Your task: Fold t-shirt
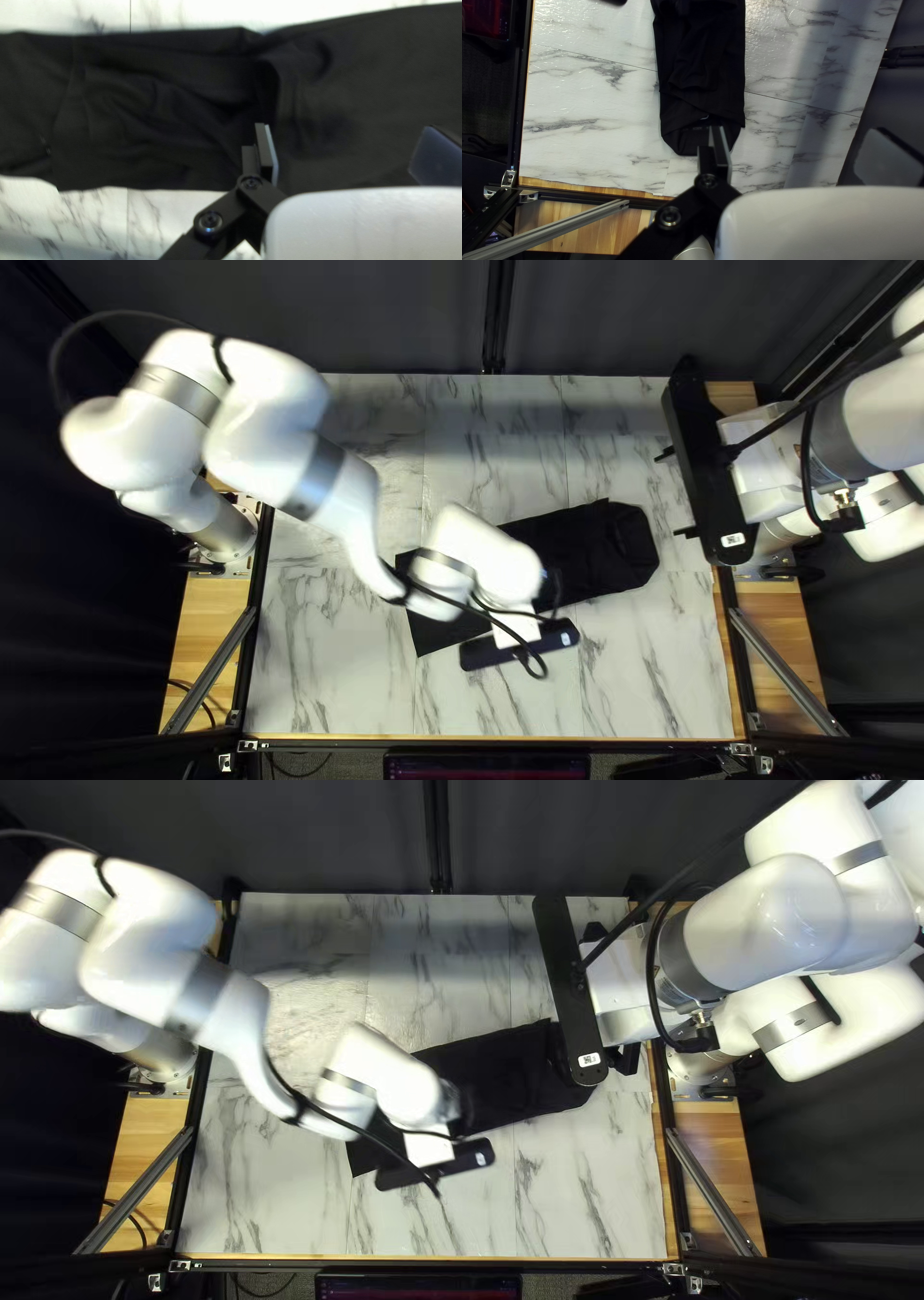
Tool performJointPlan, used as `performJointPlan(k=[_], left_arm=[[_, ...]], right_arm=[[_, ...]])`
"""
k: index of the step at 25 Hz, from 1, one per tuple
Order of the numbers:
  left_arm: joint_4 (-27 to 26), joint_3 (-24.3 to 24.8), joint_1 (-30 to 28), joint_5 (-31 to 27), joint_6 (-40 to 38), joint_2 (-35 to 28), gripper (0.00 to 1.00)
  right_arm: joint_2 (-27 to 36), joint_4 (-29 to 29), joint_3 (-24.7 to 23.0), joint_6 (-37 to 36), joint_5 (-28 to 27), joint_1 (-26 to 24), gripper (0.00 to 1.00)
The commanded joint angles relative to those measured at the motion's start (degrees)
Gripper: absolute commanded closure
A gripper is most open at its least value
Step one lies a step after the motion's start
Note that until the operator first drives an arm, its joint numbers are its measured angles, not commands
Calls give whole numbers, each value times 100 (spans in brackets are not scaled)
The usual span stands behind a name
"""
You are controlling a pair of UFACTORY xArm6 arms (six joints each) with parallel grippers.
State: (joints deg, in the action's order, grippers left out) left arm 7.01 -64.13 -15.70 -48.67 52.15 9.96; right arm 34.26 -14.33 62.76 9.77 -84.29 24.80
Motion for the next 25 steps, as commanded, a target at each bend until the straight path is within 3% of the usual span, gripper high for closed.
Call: performJointPlan(k=[1, 7, 9, 12, 18, 25], left_arm=[[8, 1637, 305, 480, -532, -2059, 0], [532, 2451, 463, -508, -1170, -4421, 0], [710, 2458, 462, -1092, -1349, -5160, 0], [822, 2238, 520, -1792, -1598, -5735, 0], [421, 1521, 990, -2720, -1906, -5737, 0], [421, 1521, 990, -2720, -1906, -5737, 0]], right_arm=[[0, 0, 0, 0, 0, 0, 0], [0, 0, 0, 0, 0, 0, 0], [0, 0, 0, 0, 0, 0, 0], [0, 0, 0, 0, 0, 0, 0], [0, 0, 0, 0, 0, 0, 0], [0, 0, 0, 0, 0, 0, 0]])
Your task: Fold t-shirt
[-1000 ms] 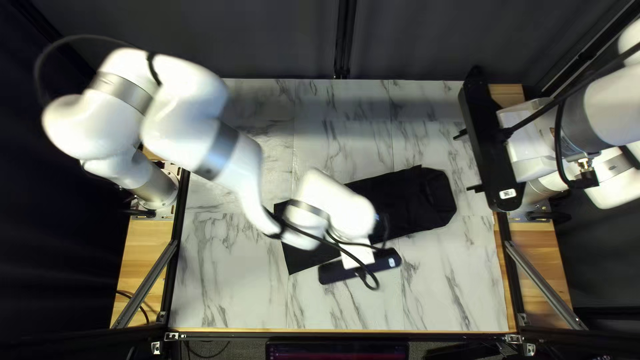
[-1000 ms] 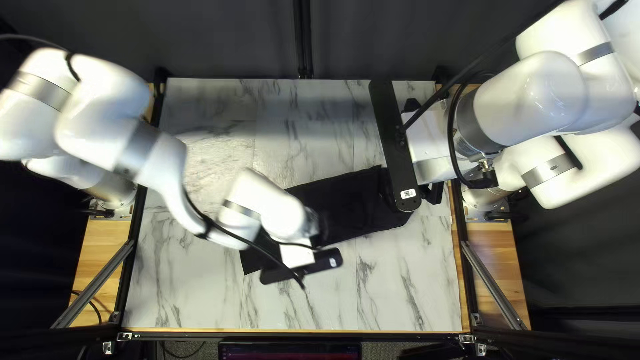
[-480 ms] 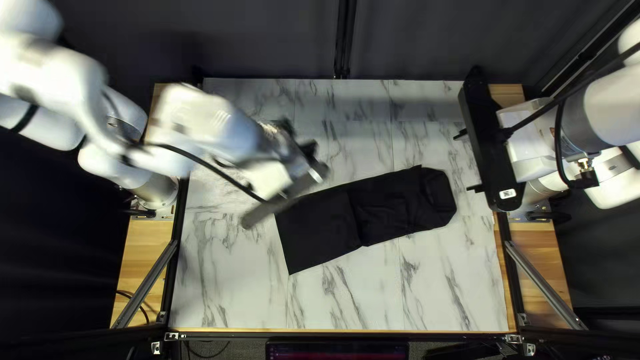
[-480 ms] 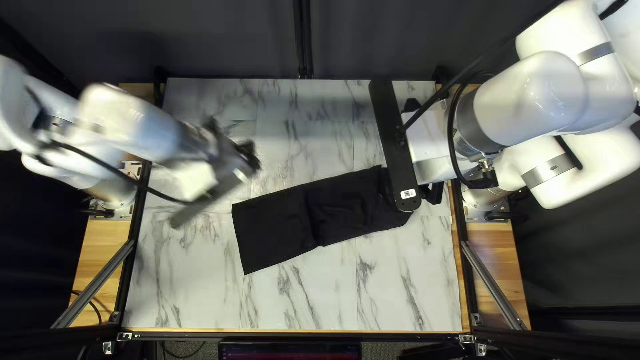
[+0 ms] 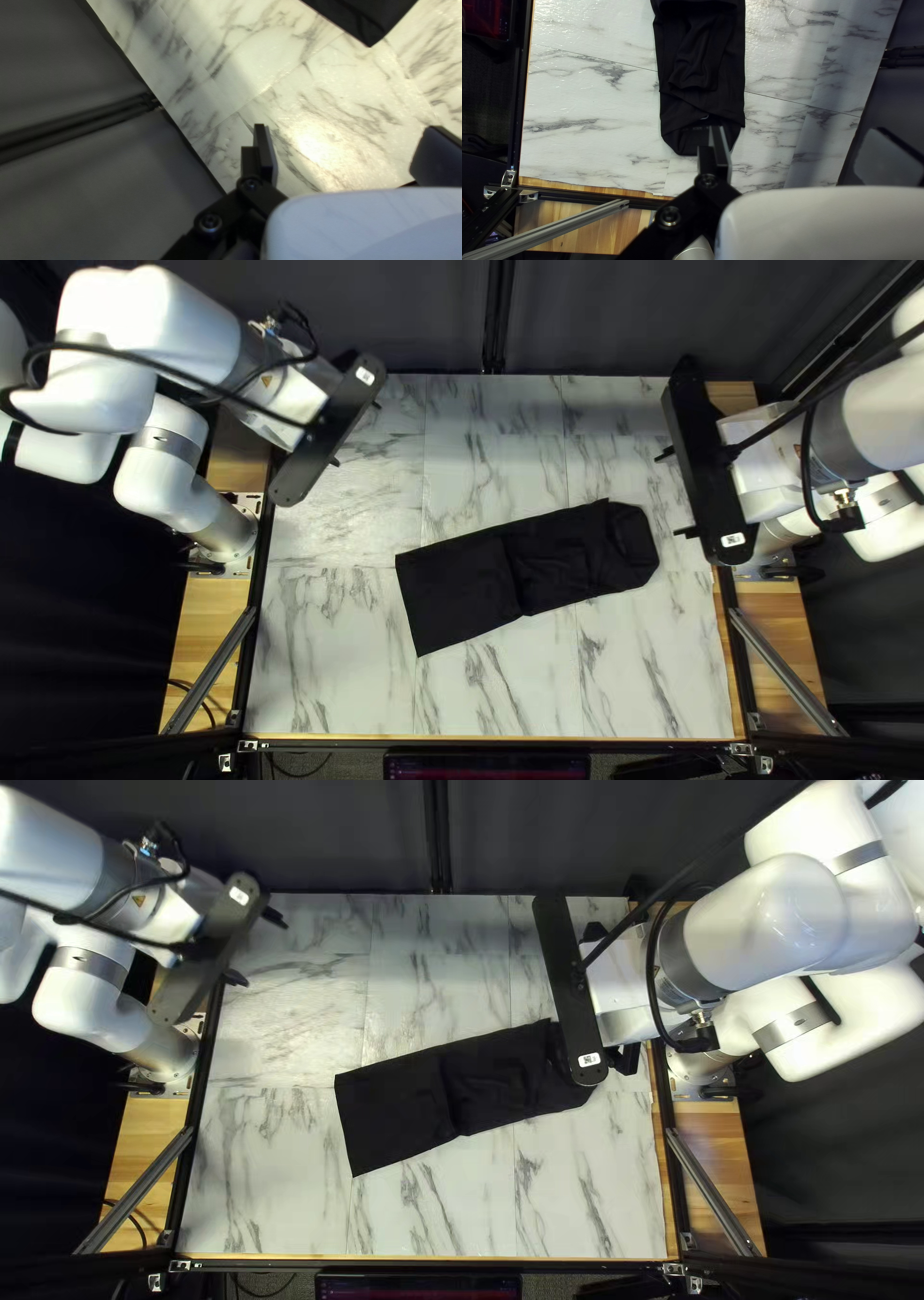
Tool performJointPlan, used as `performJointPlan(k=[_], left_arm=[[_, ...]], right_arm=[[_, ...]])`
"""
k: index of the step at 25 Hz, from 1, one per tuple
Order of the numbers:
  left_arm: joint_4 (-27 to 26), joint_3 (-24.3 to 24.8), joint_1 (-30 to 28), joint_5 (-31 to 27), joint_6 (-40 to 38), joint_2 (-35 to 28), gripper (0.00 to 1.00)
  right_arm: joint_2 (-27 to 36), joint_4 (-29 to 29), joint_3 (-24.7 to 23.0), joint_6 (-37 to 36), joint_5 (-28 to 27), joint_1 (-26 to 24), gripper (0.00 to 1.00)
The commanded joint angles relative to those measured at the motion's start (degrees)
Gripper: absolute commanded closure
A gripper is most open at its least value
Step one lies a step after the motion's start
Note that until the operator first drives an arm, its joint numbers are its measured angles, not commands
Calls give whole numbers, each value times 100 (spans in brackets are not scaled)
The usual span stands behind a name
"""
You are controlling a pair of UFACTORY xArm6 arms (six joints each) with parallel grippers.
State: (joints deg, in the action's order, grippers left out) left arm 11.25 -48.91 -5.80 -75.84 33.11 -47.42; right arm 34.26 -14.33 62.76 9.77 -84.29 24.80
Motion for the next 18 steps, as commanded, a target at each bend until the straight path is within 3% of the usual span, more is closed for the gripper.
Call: performJointPlan(k=[1, 4, 11, 18], left_arm=[[-2, -1, 1, -3, -2, 0, 0], [-52, 26, 23, -18, 4, -53, 0], [262, -629, -171, -948, -731, -233, 0], [322, -578, -254, -1029, -1207, -437, 0]], right_arm=[[0, 0, 0, 0, 0, 0, 0], [0, 0, 0, 0, 0, 0, 0], [0, 0, 0, 0, 0, 0, 0], [0, 0, 0, 0, 0, 0, 0]])
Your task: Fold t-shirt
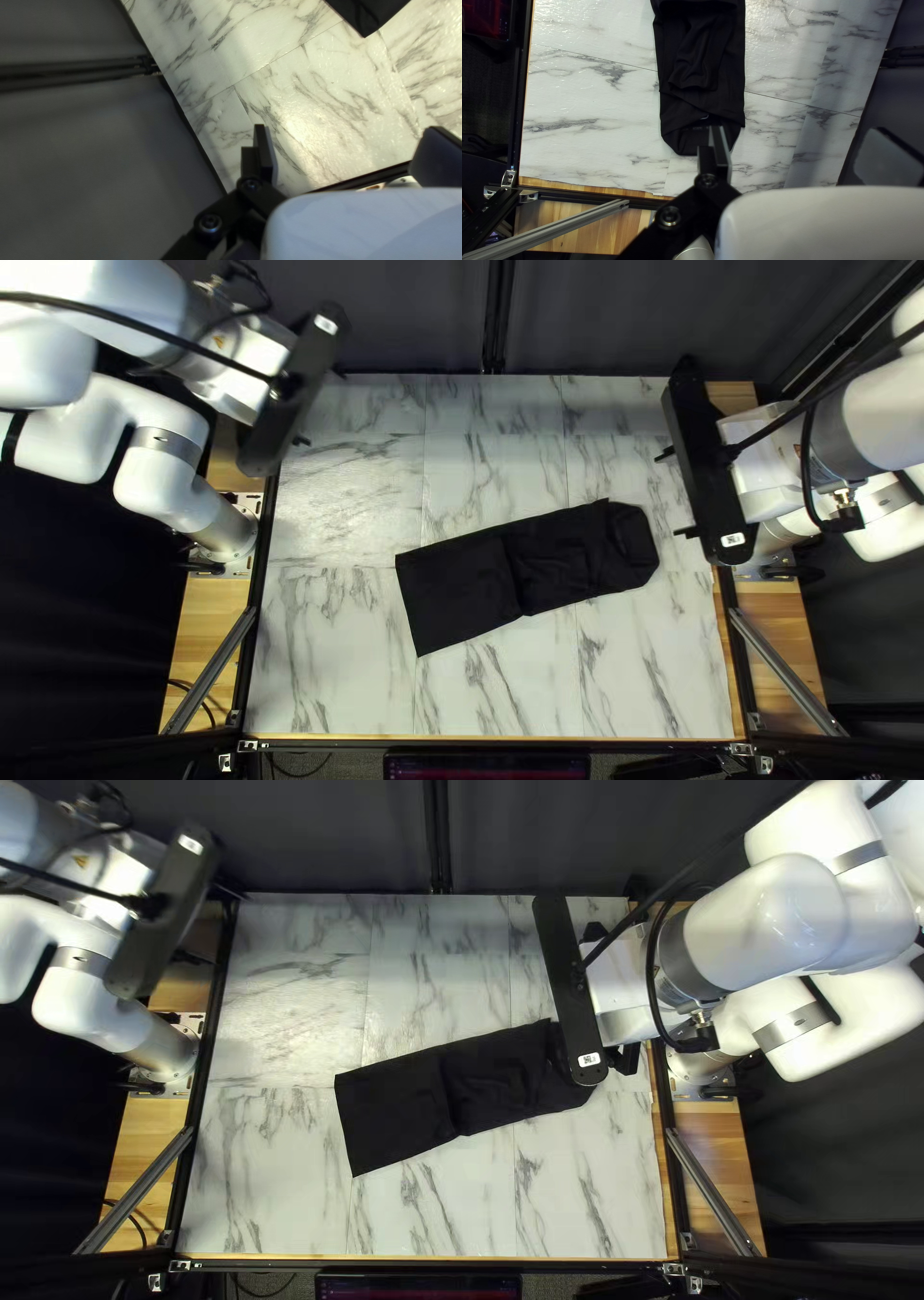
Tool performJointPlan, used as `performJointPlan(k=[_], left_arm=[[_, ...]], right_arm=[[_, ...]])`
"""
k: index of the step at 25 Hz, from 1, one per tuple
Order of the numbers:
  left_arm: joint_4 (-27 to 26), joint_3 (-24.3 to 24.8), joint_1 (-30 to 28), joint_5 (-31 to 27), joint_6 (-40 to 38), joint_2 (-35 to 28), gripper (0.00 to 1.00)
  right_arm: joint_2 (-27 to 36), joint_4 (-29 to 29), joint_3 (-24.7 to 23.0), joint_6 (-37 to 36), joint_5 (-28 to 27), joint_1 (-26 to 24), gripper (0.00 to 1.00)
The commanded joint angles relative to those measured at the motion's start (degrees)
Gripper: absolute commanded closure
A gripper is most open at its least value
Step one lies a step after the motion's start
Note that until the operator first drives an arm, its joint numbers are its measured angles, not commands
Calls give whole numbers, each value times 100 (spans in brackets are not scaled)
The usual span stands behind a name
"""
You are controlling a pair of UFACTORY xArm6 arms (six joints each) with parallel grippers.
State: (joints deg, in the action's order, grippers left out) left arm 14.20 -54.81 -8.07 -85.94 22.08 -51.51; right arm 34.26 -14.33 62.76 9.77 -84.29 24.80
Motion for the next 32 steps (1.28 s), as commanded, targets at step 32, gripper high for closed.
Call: performJointPlan(k=[32], left_arm=[[-312, -538, 891, -563, 395, -317, 0]], right_arm=[[0, 0, 0, 0, 0, 0, 0]])
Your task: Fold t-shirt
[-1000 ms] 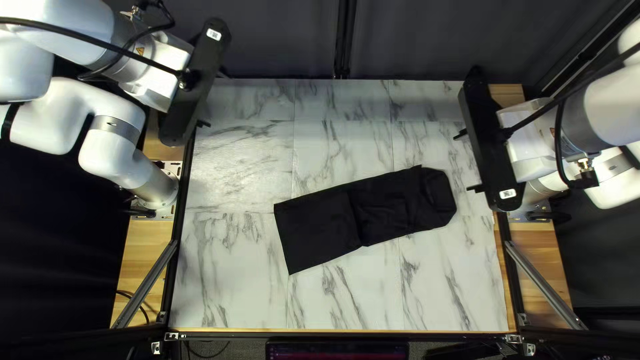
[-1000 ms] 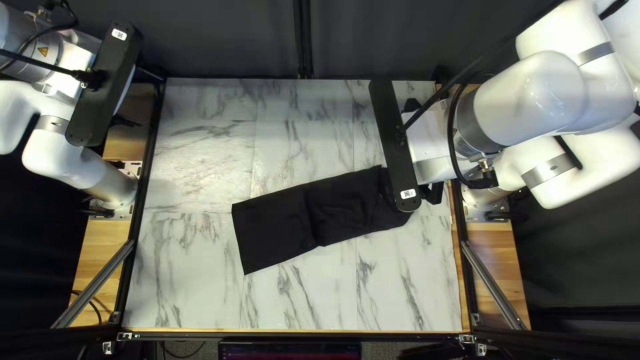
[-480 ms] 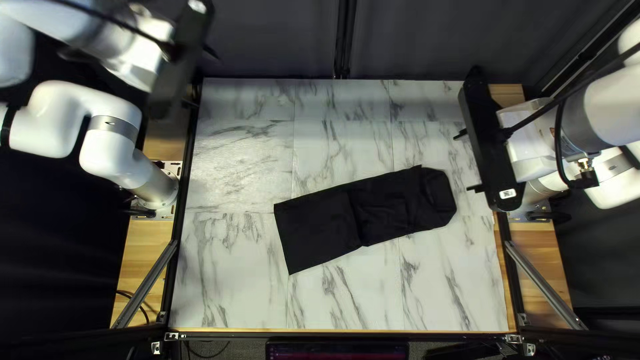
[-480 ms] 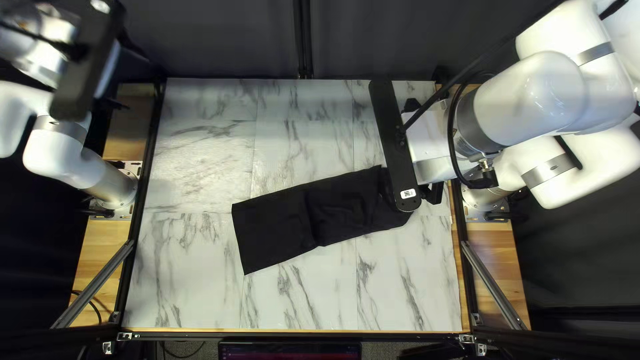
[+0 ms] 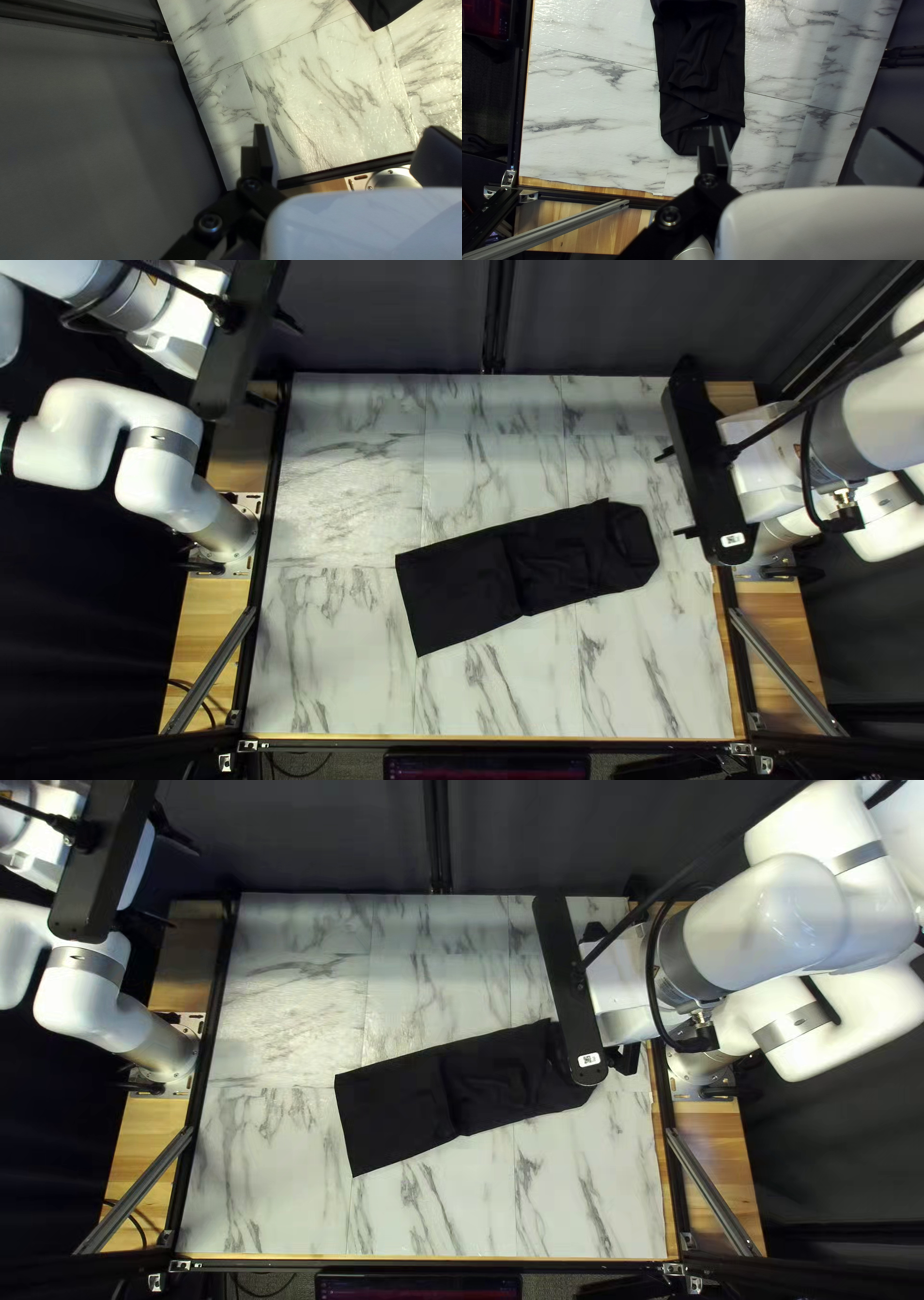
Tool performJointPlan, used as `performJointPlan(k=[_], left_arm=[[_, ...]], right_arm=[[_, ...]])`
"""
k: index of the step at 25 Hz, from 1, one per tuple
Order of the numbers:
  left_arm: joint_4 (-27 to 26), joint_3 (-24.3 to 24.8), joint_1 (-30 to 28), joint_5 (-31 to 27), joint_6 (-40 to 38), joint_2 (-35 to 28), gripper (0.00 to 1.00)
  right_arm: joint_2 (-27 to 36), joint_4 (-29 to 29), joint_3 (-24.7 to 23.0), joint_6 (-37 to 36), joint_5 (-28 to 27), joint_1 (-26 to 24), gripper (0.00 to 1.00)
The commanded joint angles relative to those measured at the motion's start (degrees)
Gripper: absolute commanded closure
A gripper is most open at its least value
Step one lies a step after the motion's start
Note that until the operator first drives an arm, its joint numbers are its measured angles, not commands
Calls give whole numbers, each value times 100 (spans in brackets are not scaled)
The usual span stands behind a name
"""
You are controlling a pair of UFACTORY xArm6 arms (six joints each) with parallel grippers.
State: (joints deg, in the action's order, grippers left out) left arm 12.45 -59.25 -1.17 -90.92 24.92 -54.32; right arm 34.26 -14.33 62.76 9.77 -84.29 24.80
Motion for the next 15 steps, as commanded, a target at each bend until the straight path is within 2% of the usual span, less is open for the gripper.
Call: performJointPlan(k=[1, 4, 7, 9, 15], left_arm=[[-191, -236, 329, -138, 176, -21, 0], [-261, -451, 539, -227, 142, 16, 0], [-393, -389, 778, -171, 86, -129, 0], [-370, -248, 710, -127, -105, -265, 0], [-370, -248, 710, -127, -105, -265, 0]], right_arm=[[0, 0, 0, 0, 0, 0, 0], [0, 0, 0, 0, 0, 0, 0], [0, 0, 0, 0, 0, 0, 0], [0, 0, 0, 0, 0, 0, 0], [0, 0, 0, 0, 0, 0, 0]])
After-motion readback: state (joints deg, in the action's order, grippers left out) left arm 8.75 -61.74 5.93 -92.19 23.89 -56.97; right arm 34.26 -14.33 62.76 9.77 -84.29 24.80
